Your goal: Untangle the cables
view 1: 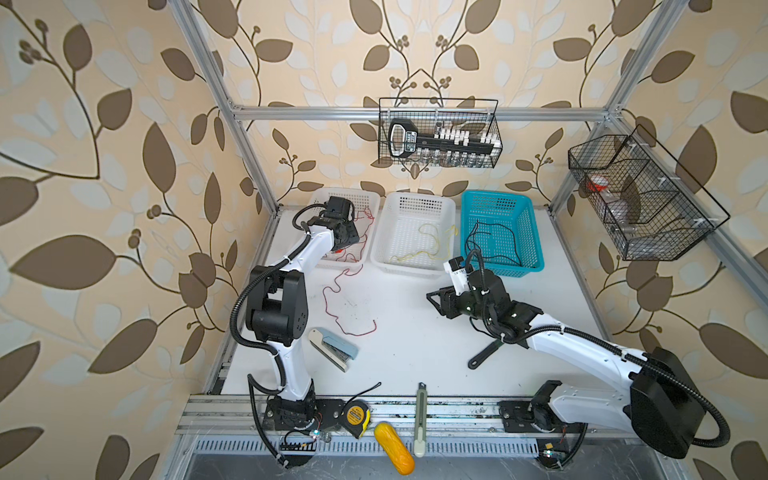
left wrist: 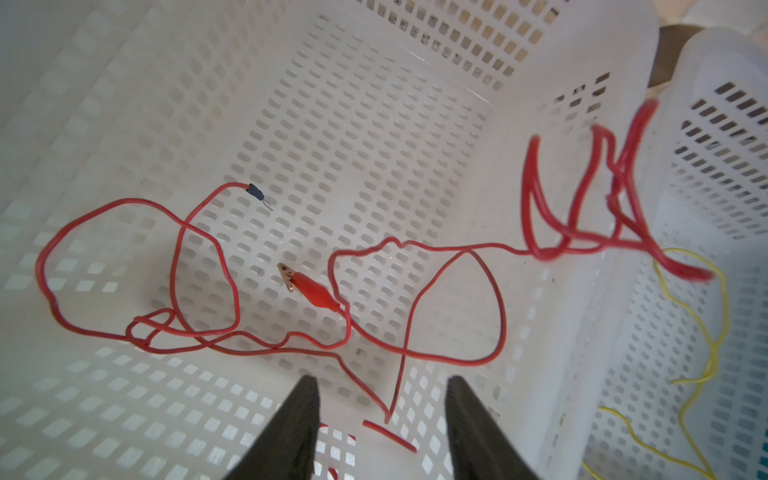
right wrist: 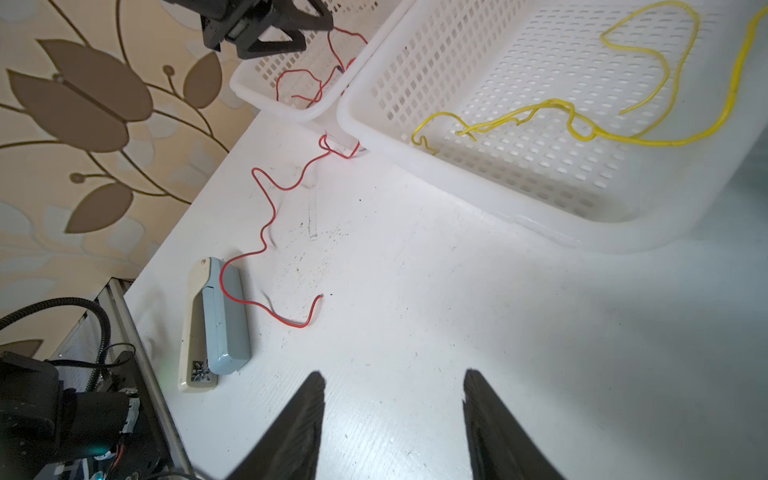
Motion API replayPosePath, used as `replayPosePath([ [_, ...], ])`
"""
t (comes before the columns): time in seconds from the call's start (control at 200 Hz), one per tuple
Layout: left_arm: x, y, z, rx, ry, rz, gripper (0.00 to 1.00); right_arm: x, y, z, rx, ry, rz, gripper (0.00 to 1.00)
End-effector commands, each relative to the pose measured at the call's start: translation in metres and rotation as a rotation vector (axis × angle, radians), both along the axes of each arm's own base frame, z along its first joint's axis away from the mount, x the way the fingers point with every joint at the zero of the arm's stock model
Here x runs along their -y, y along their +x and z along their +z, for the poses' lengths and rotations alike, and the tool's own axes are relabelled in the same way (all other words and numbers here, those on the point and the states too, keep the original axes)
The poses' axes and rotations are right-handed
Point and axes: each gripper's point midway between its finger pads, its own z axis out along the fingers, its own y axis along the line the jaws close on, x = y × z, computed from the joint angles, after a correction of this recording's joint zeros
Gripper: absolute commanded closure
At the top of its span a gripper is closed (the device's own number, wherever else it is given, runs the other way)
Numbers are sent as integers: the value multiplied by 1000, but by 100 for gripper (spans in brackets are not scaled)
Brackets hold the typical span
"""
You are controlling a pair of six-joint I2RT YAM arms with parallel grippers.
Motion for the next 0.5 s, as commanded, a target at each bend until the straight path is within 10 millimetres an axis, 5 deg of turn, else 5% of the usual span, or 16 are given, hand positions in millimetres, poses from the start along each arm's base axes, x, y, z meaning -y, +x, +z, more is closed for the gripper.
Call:
replayPosePath([
  [0.0, 1, -3, 47, 117, -38, -19, 36, -14, 3, 10, 26, 7, 42, 46],
  [0.255, 18, -27, 79, 217, -143, -101, 2, -35, 4, 3, 30, -25, 91, 45],
  [0.495, 10, -73, 96, 263, -154, -86, 1, -65, 3, -1, 68, -74, 165, 42],
])
